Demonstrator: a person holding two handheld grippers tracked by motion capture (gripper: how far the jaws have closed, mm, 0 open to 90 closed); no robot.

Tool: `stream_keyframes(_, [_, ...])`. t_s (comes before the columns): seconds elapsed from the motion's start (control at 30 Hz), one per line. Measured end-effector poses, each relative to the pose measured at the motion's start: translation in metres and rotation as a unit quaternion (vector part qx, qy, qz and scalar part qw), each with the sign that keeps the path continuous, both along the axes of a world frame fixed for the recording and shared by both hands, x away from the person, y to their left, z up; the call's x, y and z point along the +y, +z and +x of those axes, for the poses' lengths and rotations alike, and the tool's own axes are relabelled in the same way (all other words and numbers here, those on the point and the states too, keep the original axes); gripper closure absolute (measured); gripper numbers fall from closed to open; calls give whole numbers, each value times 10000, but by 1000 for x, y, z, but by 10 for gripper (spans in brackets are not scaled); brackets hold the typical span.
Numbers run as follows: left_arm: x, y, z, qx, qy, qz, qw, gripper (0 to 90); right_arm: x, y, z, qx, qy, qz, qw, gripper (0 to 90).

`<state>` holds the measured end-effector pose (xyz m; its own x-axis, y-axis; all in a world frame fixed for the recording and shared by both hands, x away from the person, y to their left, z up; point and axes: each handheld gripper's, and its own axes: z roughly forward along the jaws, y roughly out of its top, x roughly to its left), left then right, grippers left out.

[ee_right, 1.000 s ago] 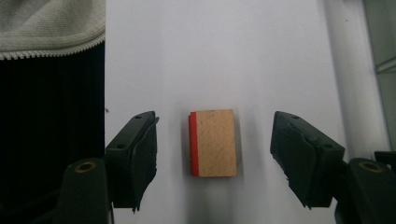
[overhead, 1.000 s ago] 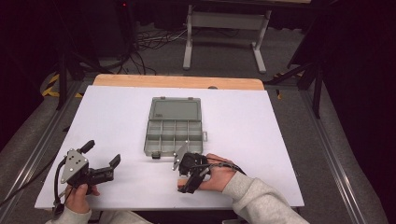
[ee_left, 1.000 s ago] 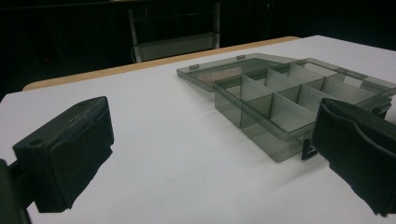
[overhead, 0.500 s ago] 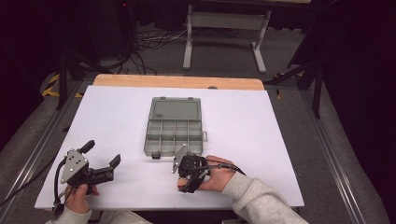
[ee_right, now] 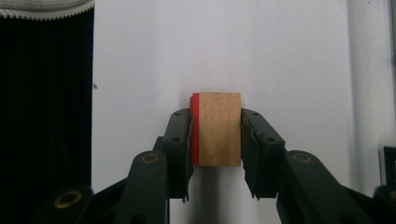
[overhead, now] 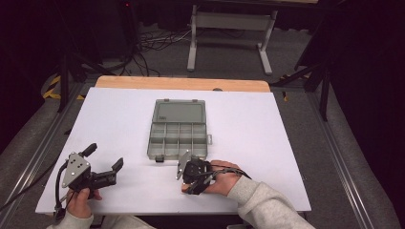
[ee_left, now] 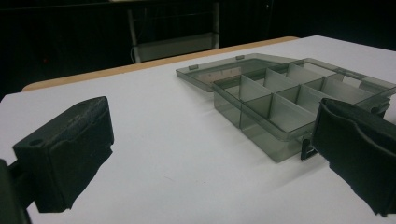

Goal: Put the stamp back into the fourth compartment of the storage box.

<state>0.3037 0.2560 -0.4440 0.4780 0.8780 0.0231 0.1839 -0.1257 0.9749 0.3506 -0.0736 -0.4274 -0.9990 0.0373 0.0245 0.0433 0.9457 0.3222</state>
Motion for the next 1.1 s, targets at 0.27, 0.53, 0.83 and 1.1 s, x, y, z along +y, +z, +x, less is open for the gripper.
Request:
stream_keyframes(0.27, [0,0,0,-1,5,-5,10000,2,0,0,0,-8,14,8,10000,652])
stream_keyframes(0.53, [0,0,0,2,10,-5,10000,2,-3,4,1,-10,-33,177,9998,653])
stream_keyframes(0.83, [0,0,0,-2,12,-8,10000,2,-10,17,2,-110,-177,605,9980,653])
stream_keyframes(1.1, [1,0,0,5,43,-20,10000,2,-18,29,5,-213,-280,1141,9929,653])
